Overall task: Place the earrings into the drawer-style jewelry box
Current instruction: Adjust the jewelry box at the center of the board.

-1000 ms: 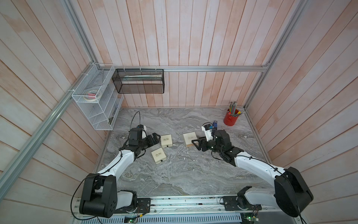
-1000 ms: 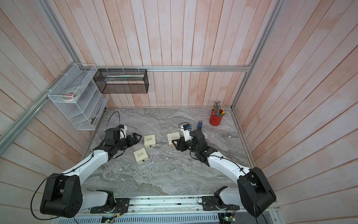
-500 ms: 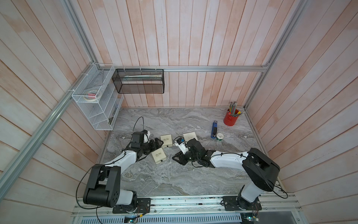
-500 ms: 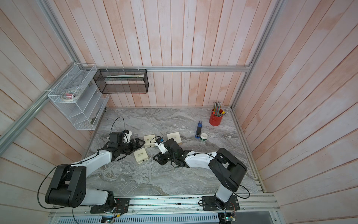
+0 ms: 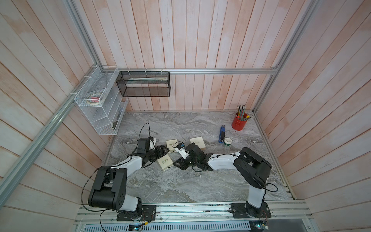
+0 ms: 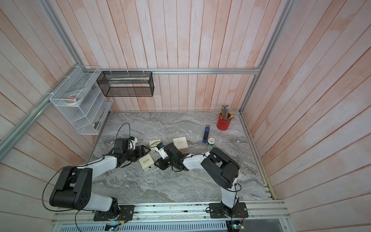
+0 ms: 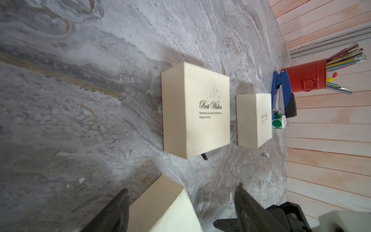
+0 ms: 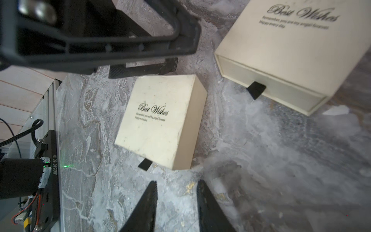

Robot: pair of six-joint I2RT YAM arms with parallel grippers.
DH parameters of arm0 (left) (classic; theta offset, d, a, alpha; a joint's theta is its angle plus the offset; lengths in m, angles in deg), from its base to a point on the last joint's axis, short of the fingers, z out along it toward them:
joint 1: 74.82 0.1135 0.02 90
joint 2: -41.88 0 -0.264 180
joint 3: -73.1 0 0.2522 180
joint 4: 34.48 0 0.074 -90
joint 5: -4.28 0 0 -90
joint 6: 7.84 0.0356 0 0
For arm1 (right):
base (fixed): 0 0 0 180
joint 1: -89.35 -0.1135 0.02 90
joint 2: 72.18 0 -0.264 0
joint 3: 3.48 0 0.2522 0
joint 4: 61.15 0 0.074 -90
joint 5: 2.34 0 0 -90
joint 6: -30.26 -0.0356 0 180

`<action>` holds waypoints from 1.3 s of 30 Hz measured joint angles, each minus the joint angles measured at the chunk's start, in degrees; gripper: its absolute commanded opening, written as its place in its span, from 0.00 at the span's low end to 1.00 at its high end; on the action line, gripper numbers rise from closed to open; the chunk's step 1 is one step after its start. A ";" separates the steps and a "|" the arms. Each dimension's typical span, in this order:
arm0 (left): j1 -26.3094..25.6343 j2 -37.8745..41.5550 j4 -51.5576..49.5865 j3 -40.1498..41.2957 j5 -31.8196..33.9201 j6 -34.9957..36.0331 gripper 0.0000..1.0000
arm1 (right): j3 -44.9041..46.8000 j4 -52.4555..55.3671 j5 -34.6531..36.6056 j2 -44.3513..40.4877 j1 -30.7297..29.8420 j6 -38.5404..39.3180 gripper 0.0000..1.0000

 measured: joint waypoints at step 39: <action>-4.76 6.73 -9.68 2.95 1.77 -1.92 0.53 | -3.52 12.83 -14.78 -2.21 9.29 -3.48 0.28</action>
